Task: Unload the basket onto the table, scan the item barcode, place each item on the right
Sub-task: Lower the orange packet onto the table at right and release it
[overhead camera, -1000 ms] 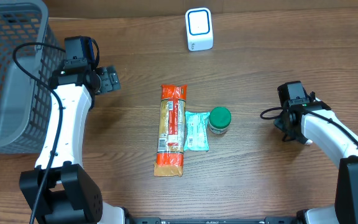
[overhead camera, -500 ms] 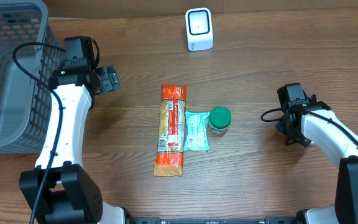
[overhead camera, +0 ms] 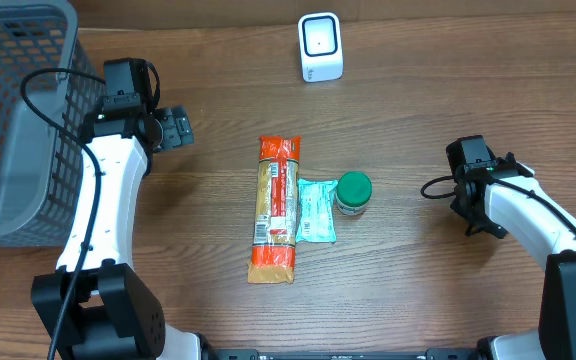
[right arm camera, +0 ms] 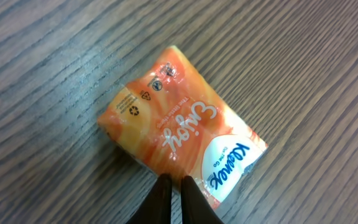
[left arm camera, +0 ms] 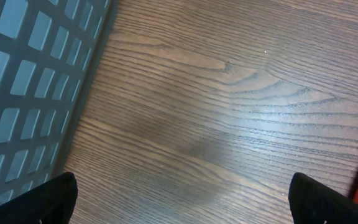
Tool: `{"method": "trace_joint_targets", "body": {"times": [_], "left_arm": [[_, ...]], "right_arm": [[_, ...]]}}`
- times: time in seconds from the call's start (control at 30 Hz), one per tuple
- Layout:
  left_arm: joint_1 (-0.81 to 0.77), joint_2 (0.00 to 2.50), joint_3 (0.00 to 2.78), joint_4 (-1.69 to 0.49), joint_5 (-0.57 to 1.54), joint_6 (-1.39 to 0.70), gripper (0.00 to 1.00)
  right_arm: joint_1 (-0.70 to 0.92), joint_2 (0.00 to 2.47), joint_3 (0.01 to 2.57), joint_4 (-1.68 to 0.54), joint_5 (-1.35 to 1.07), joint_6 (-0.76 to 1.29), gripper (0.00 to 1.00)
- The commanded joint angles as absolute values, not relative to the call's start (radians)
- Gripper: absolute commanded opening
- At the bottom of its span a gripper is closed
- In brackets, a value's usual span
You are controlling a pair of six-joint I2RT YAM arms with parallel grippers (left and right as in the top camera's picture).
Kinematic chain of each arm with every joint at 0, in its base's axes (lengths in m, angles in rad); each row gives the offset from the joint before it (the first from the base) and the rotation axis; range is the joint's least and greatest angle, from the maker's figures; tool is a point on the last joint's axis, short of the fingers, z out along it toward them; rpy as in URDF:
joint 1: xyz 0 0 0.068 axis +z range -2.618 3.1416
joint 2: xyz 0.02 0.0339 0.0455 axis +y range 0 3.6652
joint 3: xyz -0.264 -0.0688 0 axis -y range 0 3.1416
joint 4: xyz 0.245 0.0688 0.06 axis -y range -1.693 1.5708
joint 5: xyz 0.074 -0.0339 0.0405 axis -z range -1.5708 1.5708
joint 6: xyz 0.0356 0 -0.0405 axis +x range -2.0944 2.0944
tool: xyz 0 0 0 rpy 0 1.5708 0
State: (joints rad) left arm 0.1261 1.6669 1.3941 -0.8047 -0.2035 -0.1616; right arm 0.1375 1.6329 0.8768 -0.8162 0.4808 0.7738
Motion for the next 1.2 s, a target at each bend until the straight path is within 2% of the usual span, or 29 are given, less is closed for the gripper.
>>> {"method": "trace_joint_targets", "body": {"times": [0.0,0.33,0.7,0.8,0.87,0.9,0.93,1.03,1.17], "left_arm": [[0.124,1.668,1.41,-0.804,-0.21,-0.164,1.0],[0.124,1.668,1.41,-0.804,-0.21,-0.164,1.0],[0.124,1.668,1.41,-0.804,-0.21,-0.164,1.0],[0.124,1.668,1.41,-0.804,-0.21,-0.164,1.0],[0.124,1.668,1.41,-0.805,-0.21,-0.164,1.0],[0.124,1.668,1.41,-0.804,-0.21,-0.164,1.0],[0.124,1.668,1.41,-0.805,-0.21,-0.164,1.0],[0.124,1.668,1.41,-0.804,-0.21,-0.165,1.0],[0.124,1.668,1.41,-0.804,-0.21,-0.164,1.0]], "right_arm": [[0.133,1.631,0.875,-0.818,0.417,0.777,0.07],[0.133,1.631,0.875,-0.805,0.319,0.778,0.06],[0.133,1.631,0.875,-0.795,0.406,0.778,0.06],[0.133,1.631,0.875,-0.783,0.419,0.777,0.14],[0.133,1.631,0.875,-0.783,0.419,0.777,0.28],[0.133,1.631,0.875,-0.783,0.419,0.777,0.4],[0.133,1.631,0.876,-0.784,0.419,0.772,0.46],[0.134,1.631,0.891,-0.825,0.416,0.69,0.47],[0.135,1.628,0.978,-0.94,0.363,0.682,0.5]]}}
